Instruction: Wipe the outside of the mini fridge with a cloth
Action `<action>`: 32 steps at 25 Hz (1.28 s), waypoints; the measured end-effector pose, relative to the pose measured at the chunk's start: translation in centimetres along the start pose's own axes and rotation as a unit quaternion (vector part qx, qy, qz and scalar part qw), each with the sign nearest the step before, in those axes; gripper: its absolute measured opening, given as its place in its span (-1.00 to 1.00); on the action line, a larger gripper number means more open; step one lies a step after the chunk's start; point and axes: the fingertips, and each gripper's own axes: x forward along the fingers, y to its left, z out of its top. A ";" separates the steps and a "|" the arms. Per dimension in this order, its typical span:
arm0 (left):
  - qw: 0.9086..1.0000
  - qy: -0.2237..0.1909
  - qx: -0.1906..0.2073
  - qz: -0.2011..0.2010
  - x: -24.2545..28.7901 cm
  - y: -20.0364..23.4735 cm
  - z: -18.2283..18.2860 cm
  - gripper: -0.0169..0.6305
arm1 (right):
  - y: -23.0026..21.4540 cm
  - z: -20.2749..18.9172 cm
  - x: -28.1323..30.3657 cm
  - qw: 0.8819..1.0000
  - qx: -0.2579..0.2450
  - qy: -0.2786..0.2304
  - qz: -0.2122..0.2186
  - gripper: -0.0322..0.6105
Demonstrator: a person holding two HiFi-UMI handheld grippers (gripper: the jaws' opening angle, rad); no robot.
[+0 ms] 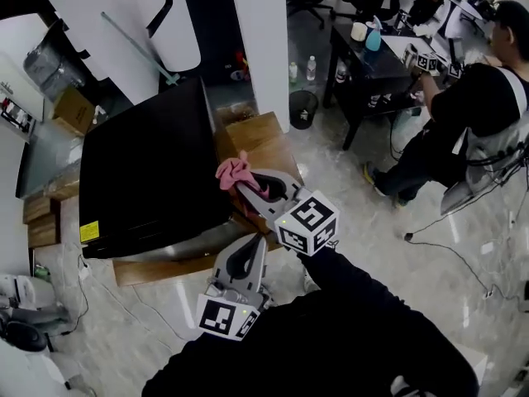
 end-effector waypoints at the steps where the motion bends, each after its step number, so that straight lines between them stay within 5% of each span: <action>1: 1.000 -0.005 0.002 0.016 0.1 0.6 0.5 -0.93 | 0.1 0.3 0.9 1.000 0.010 -0.002 0.020 -0.66; 6: 0.994 -0.022 0.011 0.108 1.9 2.1 1.6 -0.93 | -1.4 0.2 2.2 0.991 0.086 -0.011 0.099 -0.66; 15: 0.986 -0.019 0.011 0.163 6.2 3.9 -3.8 -0.93 | -6.6 -10.0 4.3 0.984 0.143 0.038 0.101 -0.67; 22: 0.984 0.029 0.003 0.177 6.9 5.4 -11.3 -0.93 | -9.1 -19.7 5.2 0.983 0.138 0.110 0.059 -0.67; 32: 0.974 0.091 -0.031 0.204 6.6 8.5 -18.7 -0.93 | -13.1 -33.7 6.6 0.958 0.190 0.215 -0.015 -0.68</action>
